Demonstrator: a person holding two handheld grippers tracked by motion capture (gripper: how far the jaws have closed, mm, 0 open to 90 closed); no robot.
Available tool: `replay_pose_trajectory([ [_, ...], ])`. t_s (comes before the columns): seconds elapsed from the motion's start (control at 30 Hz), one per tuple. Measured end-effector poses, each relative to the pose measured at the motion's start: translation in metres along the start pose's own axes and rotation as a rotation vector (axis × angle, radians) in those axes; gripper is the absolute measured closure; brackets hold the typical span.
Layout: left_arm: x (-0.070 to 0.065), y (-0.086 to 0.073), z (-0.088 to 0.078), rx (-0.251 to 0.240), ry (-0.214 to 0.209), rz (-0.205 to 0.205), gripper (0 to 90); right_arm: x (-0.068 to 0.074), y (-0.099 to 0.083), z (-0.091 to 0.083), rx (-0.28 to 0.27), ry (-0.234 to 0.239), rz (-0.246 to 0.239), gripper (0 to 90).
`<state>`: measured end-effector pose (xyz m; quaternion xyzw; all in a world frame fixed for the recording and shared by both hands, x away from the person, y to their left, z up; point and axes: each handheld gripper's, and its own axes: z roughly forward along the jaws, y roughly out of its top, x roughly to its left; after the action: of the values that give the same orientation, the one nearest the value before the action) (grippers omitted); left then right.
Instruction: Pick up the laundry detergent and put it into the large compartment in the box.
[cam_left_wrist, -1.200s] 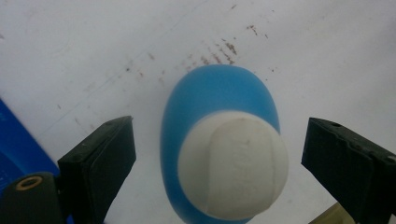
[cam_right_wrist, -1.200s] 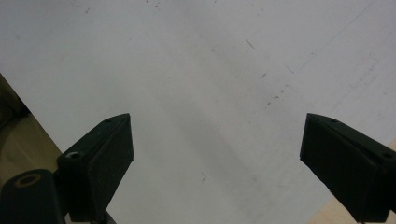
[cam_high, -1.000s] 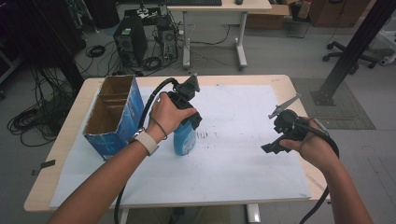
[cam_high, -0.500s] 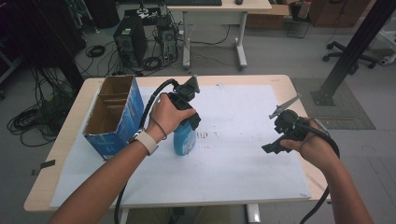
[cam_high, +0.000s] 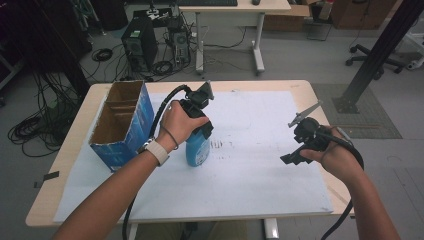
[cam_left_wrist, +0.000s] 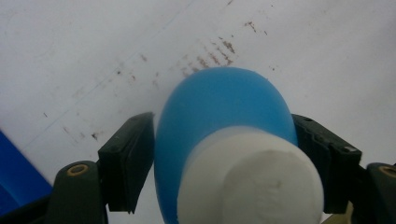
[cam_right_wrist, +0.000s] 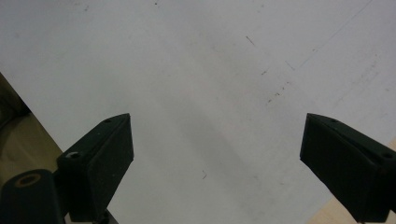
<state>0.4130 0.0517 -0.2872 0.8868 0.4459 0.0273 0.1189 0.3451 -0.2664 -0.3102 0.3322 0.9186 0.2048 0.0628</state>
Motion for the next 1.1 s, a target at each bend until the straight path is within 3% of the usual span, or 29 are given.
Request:
replay_pose_trajectory([
  [0.33,-0.0006,-0.0001,0.0013,-0.006,0.001,-0.004,36.6,-0.0003,-0.0026,-0.0009,0.000,-0.002,0.006,9.8],
  [1.1,-0.0004,0.0015,-0.0061,-0.013,0.007,-0.004,37.4,0.0001,-0.0045,-0.0022,-0.005,-0.004,0.007,9.8],
])
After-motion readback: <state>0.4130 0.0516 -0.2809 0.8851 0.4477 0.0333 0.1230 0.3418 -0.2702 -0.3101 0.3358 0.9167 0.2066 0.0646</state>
